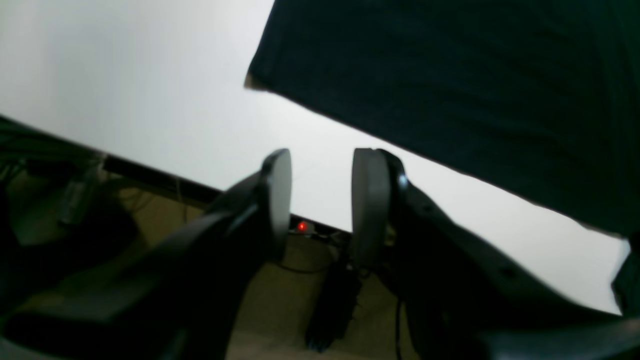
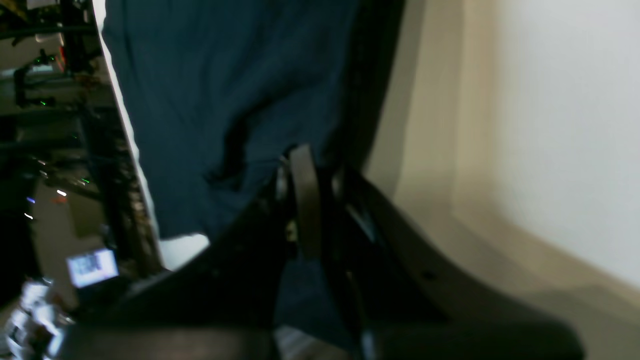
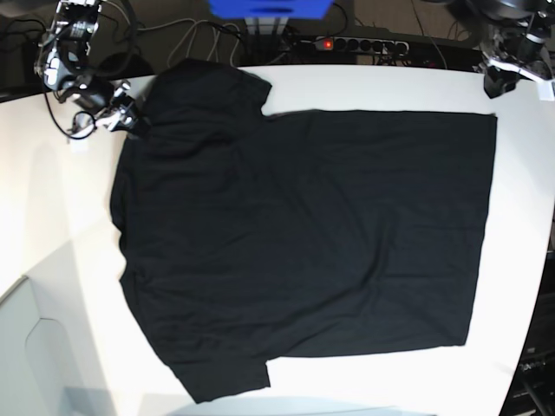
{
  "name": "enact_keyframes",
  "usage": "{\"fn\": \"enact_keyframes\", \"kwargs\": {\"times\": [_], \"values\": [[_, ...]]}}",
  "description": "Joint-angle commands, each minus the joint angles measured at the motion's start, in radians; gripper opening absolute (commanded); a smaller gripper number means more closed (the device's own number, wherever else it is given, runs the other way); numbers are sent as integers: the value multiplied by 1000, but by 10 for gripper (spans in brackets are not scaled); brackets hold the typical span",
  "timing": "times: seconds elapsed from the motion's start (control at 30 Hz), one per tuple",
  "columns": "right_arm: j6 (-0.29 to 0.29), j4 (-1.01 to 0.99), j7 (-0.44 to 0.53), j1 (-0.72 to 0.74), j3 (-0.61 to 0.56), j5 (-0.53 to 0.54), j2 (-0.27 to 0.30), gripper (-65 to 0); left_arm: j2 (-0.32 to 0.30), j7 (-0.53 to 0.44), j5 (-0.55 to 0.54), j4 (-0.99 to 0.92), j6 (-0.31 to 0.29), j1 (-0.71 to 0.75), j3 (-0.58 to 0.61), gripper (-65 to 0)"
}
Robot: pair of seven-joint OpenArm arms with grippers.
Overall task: Fold the T-shirt properly
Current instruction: 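Grasp the shirt's shoulder corners with both grippers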
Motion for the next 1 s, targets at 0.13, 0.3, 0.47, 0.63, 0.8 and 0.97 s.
{"fn": "enact_keyframes", "kwargs": {"times": [0.13, 0.3, 0.47, 0.63, 0.8, 0.97], "values": [[-5, 2, 4, 1, -43, 20, 11, -650, -93, 23, -150, 38, -2, -27, -136, -445], [-5, 2, 4, 12, -44, 20, 11, -650, -202, 195, -287, -172, 2, -119, -217, -322], [-5, 2, 4, 13, -44, 20, 11, -650, -285, 218, -298, -511, -2, -153, -223, -182], [-5, 2, 4, 13, -44, 20, 11, -650, -352, 213, -299, -710, -64, -194, -155, -218], [-5, 2, 4, 15, -44, 20, 13, -650, -352, 213, -290, -724, -81, -231, -125, -218], [-5, 2, 4, 15, -44, 20, 13, -650, -349, 207, -276, -732, -79, -271, -71, -218]]}}
